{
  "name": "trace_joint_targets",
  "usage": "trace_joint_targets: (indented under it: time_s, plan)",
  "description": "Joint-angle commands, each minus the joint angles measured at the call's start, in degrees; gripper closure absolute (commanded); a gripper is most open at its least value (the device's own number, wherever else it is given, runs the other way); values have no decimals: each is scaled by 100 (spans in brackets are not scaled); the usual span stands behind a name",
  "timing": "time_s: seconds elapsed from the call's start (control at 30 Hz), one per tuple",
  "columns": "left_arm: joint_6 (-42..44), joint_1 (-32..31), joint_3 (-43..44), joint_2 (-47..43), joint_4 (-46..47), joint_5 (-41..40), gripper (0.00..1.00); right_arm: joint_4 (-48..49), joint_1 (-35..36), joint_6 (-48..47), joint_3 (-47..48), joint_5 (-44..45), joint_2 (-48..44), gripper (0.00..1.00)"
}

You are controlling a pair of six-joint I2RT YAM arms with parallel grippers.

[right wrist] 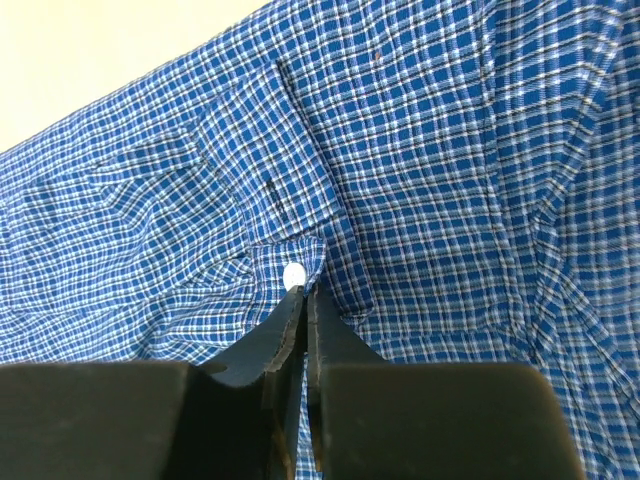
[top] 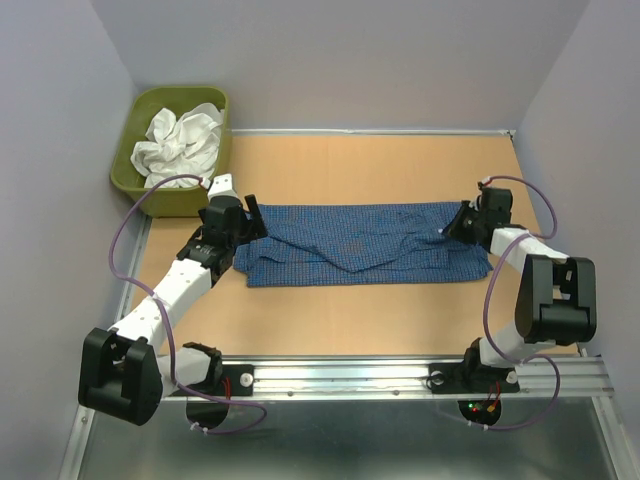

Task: Fold and stack the long sleeve shirts
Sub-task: Fold the shirt

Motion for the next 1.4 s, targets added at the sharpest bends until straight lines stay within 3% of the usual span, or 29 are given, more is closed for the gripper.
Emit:
trace_joint_targets:
  time_s: [0.0,0.2,0.27,0.33,0.37,0.43,0.47,0.53,0.57,0.7,0.83,0.97,1.13,1.37]
  plan:
    - [102,-15,72,-132,204,-190,11,-7,-35,-120,65,189,-455,94]
    - [137,-15,89,-123,204,-216,11,-938,-35,-41,539,628,-429,92]
    - [173,-15,80,-114,213,-208,11,-1175,-35,-15,592,742,-412,87]
    - [199,-15,89,-114,204,-173,11,-1281,-27,47,645,839,-385,78]
    - [208,-15,89,-114,204,-164,11,-1421,-26,64,671,979,-368,65]
    - [252,-15,80,-131,204,-120,9,-1545,-18,100,733,1129,-411,55]
    - [269,-15,80,-149,213,-94,9,-1580,-18,100,785,1138,-551,44]
    - [287,-15,80,-210,204,3,9,-1581,61,38,917,755,-692,26]
    - [278,-15,80,-228,213,47,8,-1572,105,12,996,508,-780,23]
    - [68,-24,168,-211,431,538,8,-1310,632,204,1155,-486,-860,20]
    - [-389,-129,203,44,915,1127,9,-371,1816,1028,1050,-1189,-694,20]
    - [-880,-235,448,806,1389,1541,11,1770,2503,1926,768,-2015,-195,20]
    - [-1268,-261,739,1773,1900,1918,18,3514,3145,2902,1013,-2650,1018,20]
    - [-1471,-252,1117,2944,2076,1788,25,3657,3691,2859,1480,-2905,2154,20]
